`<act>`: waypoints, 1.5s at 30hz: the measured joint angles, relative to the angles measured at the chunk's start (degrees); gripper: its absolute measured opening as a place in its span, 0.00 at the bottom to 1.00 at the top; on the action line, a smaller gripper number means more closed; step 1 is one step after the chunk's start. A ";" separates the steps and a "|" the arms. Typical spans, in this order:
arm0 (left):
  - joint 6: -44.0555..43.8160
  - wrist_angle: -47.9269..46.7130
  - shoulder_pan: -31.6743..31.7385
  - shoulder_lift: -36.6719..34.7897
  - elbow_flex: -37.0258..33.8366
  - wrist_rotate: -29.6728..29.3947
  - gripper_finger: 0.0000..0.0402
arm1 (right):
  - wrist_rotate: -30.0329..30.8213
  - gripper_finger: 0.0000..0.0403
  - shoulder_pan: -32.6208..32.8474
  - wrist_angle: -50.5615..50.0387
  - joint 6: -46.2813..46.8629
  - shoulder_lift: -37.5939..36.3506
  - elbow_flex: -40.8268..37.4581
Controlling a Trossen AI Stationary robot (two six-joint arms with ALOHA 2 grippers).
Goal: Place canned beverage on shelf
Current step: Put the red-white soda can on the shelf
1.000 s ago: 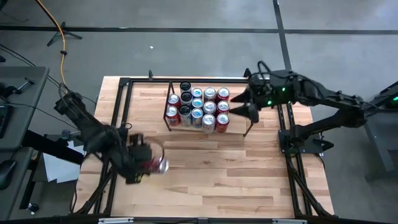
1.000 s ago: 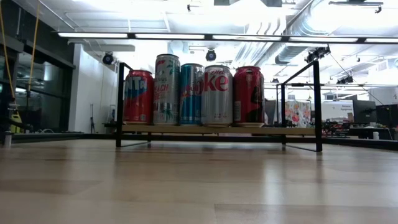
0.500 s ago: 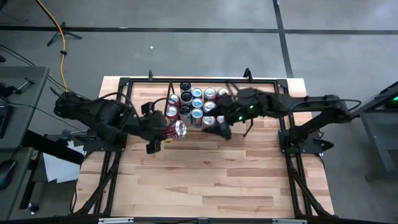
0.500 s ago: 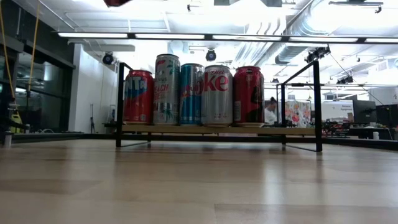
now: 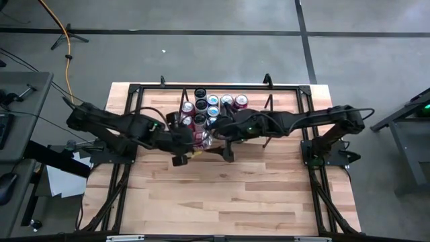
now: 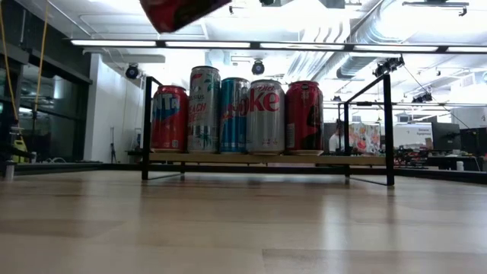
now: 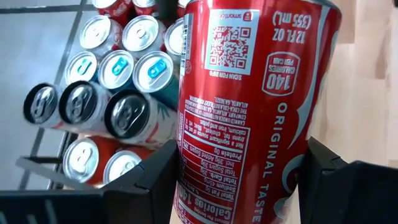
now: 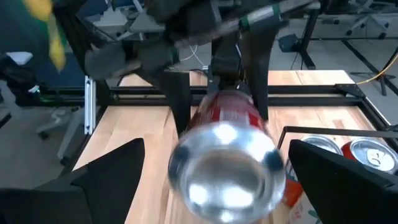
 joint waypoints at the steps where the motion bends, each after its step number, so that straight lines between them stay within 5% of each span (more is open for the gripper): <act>1: 0.65 0.46 0.00 0.64 0.00 -0.04 0.44 | -0.26 0.96 0.00 0.16 -0.01 0.15 0.00; 18: 3.85 5.69 0.00 2.46 0.00 -4.09 0.44 | -0.36 0.95 -0.01 -2.58 -9.00 0.80 -0.02; 26: 4.28 7.71 0.00 2.44 0.00 -4.49 0.52 | 4.57 0.73 0.07 -2.73 -9.02 0.71 -0.02; 35: 4.56 6.17 0.02 1.71 0.07 -2.93 0.56 | 5.27 0.73 0.66 -2.97 -8.55 0.10 -0.02; 45: -4.49 0.13 -2.08 -3.73 -0.24 -0.71 0.57 | 8.04 0.73 0.04 -7.50 -9.07 -4.88 -0.04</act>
